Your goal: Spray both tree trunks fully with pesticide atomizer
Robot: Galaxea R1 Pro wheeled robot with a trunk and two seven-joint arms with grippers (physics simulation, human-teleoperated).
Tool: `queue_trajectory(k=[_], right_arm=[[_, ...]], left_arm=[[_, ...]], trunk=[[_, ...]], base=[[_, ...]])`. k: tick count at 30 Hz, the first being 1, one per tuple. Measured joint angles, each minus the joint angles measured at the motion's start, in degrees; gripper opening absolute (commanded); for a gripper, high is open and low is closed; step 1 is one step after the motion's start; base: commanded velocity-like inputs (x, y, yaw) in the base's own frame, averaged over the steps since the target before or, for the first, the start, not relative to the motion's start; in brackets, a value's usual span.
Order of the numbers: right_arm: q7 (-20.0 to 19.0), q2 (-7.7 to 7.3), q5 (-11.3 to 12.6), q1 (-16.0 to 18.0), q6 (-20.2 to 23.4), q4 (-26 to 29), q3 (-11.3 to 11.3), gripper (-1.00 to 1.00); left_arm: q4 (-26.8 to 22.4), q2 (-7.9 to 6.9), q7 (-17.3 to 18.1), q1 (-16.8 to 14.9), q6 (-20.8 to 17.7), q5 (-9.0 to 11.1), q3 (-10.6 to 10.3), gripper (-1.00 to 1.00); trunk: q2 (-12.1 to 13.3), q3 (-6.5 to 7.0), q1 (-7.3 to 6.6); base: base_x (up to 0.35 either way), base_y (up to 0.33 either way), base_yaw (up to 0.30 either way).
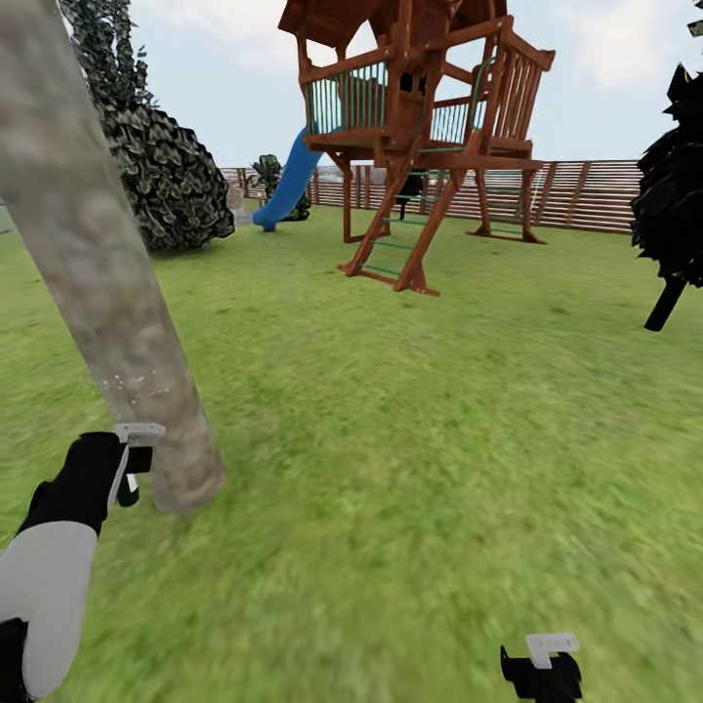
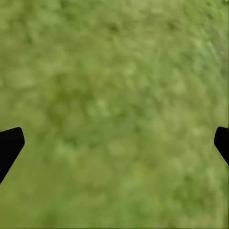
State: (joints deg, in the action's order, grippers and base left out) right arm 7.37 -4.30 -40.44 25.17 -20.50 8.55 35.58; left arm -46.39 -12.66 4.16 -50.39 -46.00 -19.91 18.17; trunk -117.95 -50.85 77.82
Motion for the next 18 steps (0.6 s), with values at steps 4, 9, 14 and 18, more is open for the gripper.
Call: queue_trajectory(k=[4,9,14,18], right_arm=[[-0.1,0.00,0.0,0.0,0.0,0.0,0.1,1.00],[-0.1,0.00,0.0,0.0,0.0,0.0,0.0,1.00],[-0.1,0.12,0.0,0.0,0.0,0.0,0.0,1.00],[-0.1,0.12,0.0,0.0,0.0,0.0,0.0,1.00]], left_arm=[[0.3,1.35,-0.1,-0.1,0.0,-0.5,0.2,-1.00],[0.7,-3.14,0.1,2.9,0.5,-1.0,3.0,-1.00],[0.7,2.11,-0.2,5.6,0.7,0.5,2.6,-1.00],[0.5,3.59,-0.3,5.7,0.8,-0.9,3.1,-1.00]], trunk=[[0.0,0.00,-0.01],[0.0,0.00,-0.01],[0.0,0.00,0.02],[0.0,0.00,0.02]], base=[[0.279,-0.140,0.009],[0.306,-0.081,0.000],[0.072,-0.018,0.137],[0.001,0.000,0.273]])
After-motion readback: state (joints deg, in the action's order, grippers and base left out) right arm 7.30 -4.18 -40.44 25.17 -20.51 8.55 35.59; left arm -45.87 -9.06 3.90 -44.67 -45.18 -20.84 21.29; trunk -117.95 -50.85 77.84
